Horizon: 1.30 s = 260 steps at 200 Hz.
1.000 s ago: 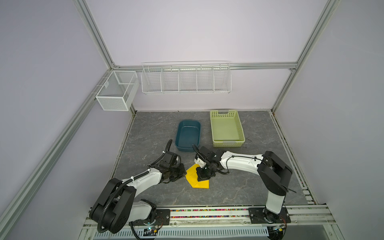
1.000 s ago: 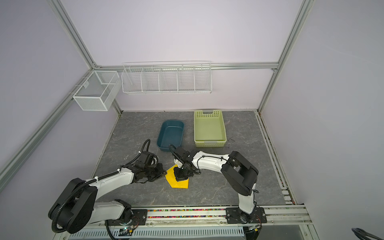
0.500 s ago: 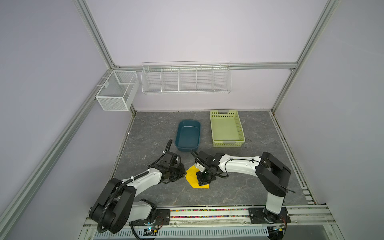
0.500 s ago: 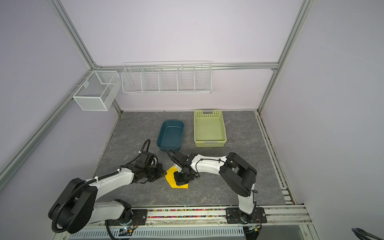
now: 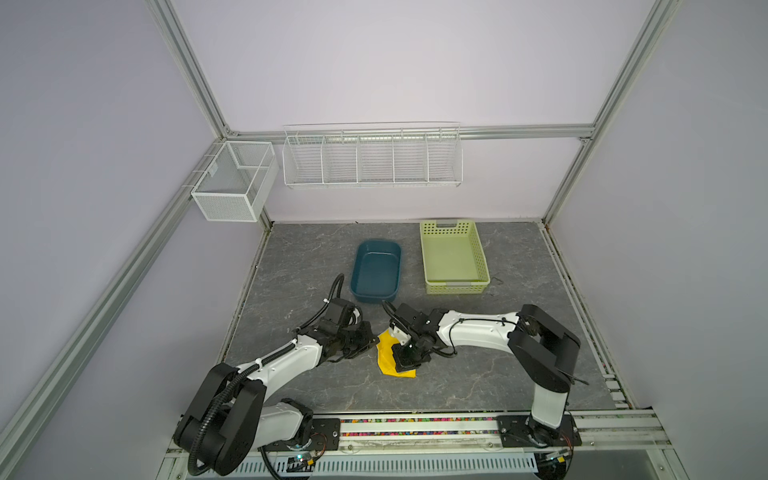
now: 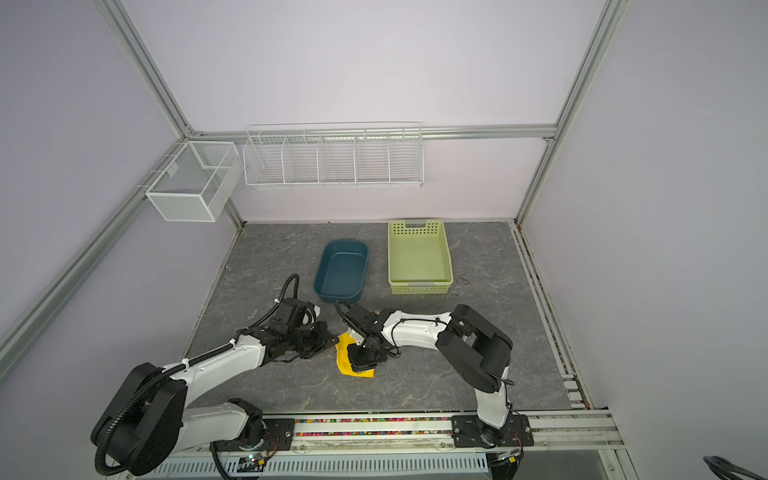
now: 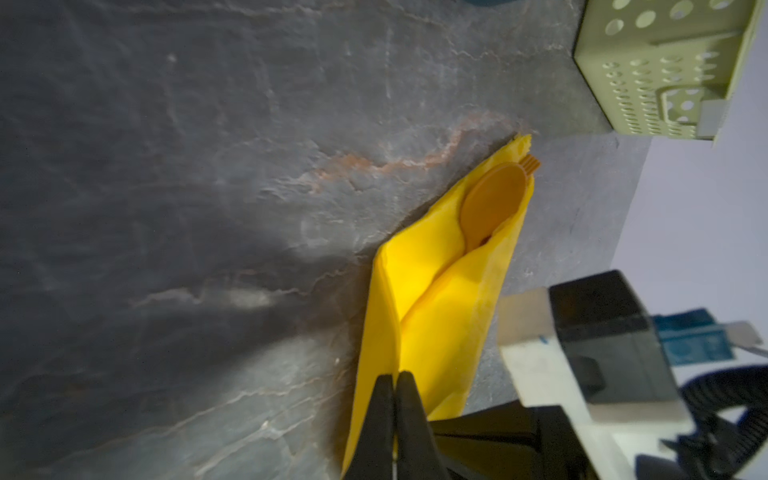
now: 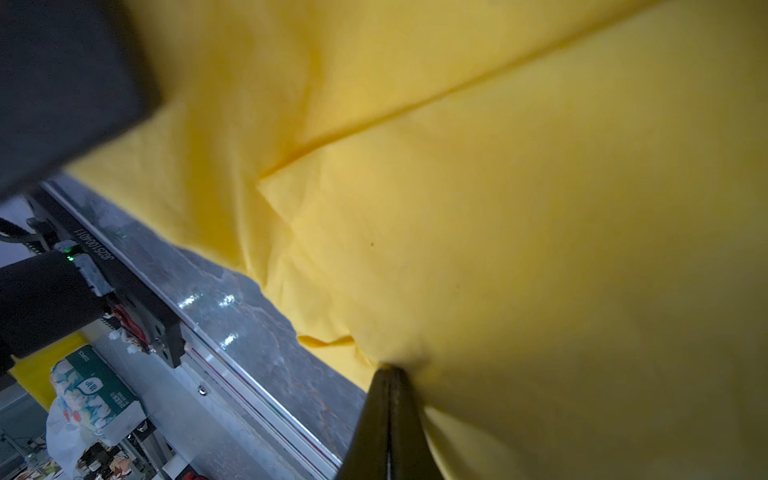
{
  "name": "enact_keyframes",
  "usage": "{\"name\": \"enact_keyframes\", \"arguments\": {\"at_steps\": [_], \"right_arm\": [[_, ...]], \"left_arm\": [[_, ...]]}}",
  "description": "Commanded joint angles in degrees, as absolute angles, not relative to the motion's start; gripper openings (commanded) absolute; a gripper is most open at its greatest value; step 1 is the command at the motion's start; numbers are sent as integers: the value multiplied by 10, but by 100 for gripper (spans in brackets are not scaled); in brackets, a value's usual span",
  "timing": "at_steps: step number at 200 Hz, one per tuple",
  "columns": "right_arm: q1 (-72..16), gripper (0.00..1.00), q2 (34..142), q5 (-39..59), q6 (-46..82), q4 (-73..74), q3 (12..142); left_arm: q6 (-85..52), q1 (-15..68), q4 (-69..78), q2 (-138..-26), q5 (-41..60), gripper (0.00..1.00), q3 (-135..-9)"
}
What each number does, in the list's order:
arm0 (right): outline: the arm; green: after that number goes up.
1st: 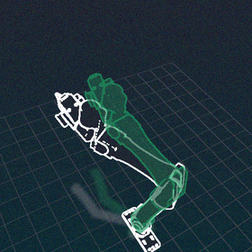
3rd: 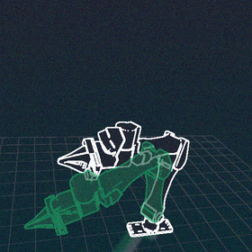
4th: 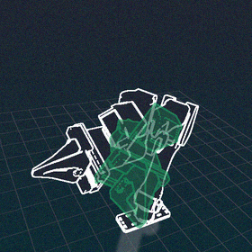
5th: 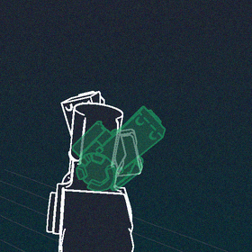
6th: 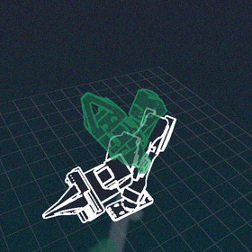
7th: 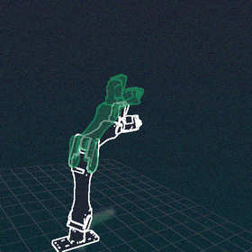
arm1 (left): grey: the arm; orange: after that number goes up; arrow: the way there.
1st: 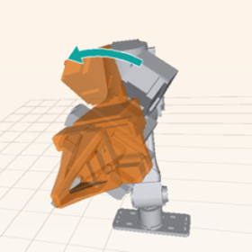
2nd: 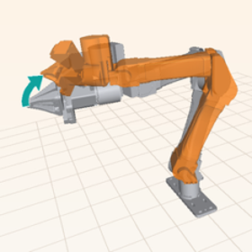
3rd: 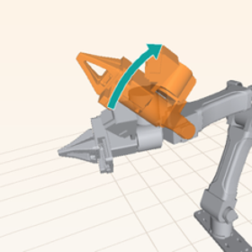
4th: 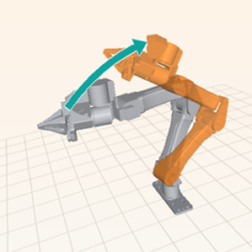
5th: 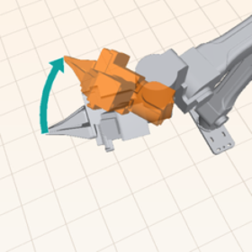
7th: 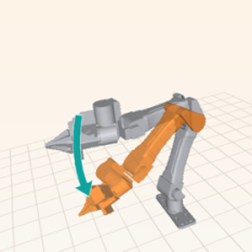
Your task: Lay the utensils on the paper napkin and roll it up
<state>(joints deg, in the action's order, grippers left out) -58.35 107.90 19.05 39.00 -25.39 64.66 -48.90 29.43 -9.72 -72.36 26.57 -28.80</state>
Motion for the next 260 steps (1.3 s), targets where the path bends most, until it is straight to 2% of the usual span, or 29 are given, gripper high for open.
{"name": "enact_keyframes", "arguments": {"at_steps": [1, 64, 134, 260], "right_arm": [[-587, 7, 1090, 167, 402, -246, 618], [-586, 7, 1065, 165, 408, -215, 593], [-587, 7, 1031, 163, 429, -176, 552], [-586, 7, 980, 165, 444, -84, 462]], "left_arm": [[-506, 309, -71, -732, 288, 2, -313], [-561, 354, -2, -782, 287, 1, -314], [-578, 359, 17, -797, 278, 1, -311], [-607, 402, 105, -912, 335, 1, -350]]}}
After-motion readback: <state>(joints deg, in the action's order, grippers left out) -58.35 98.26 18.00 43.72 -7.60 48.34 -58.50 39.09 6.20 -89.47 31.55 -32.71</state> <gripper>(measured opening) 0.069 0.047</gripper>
